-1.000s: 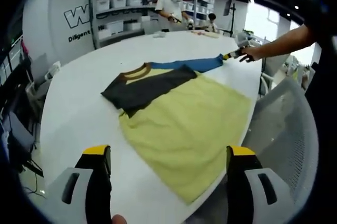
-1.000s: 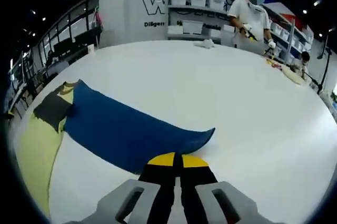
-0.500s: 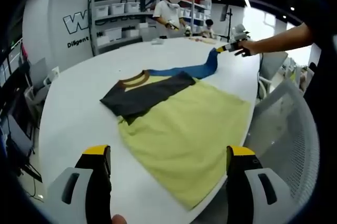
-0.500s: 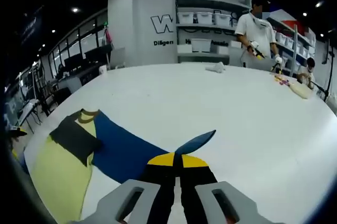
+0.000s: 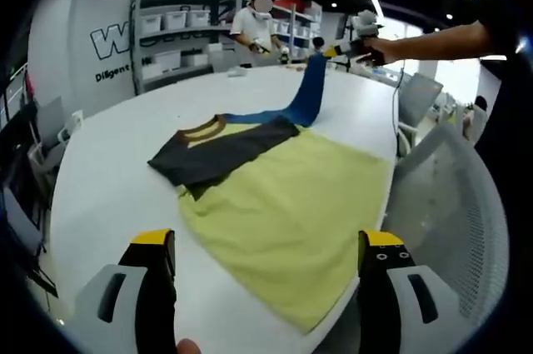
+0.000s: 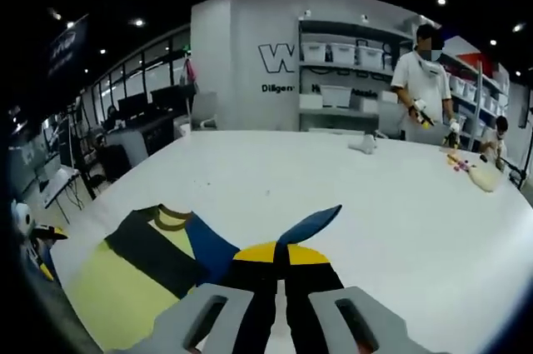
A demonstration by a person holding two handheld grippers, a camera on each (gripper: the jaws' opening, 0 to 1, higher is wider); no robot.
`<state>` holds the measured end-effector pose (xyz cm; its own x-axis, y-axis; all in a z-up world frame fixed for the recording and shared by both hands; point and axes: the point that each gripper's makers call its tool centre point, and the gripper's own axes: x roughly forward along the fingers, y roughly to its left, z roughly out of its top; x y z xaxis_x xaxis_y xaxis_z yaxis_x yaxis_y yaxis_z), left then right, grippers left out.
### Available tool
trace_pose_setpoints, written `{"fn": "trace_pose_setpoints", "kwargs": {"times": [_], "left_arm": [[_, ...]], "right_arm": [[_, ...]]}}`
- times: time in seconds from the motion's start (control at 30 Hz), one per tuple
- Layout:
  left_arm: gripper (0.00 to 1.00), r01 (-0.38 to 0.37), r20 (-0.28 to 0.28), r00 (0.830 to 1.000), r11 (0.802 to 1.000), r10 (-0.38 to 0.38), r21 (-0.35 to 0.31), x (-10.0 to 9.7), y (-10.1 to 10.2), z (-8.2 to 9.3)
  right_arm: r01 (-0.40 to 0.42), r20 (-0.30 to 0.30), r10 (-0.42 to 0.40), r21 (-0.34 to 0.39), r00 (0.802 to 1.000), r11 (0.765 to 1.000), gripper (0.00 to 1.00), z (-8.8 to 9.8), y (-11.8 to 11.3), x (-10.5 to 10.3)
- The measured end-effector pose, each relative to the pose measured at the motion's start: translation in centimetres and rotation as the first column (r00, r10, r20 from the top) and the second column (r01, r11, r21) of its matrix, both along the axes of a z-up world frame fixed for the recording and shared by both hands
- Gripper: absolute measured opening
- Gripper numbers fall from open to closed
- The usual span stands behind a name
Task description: Fold the garment on the visible template until the final outline fits inside the template.
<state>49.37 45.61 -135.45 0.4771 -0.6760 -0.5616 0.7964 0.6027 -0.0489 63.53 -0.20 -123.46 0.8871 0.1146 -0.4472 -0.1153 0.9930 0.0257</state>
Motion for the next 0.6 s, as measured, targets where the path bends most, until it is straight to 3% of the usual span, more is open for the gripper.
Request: {"fn": "trace_pose_setpoints", "kwargs": {"times": [0.17, 0.6], "left_arm": [[0.86, 0.023, 0.011, 1.0, 1.0, -0.023, -0.007, 0.0, 0.0, 0.0], [0.86, 0.05, 0.026, 0.998, 0.997, -0.049, -0.051, 1.1, 1.3, 0.0]], "right_arm": [[-0.024, 0.033, 0.023, 0.029, 0.999, 0.999, 0.0, 2.8, 2.5, 0.3], [-0.126, 0.068, 0.129, -0.044, 0.989, 0.991, 0.0, 7.7, 9.7, 0.9]]}}
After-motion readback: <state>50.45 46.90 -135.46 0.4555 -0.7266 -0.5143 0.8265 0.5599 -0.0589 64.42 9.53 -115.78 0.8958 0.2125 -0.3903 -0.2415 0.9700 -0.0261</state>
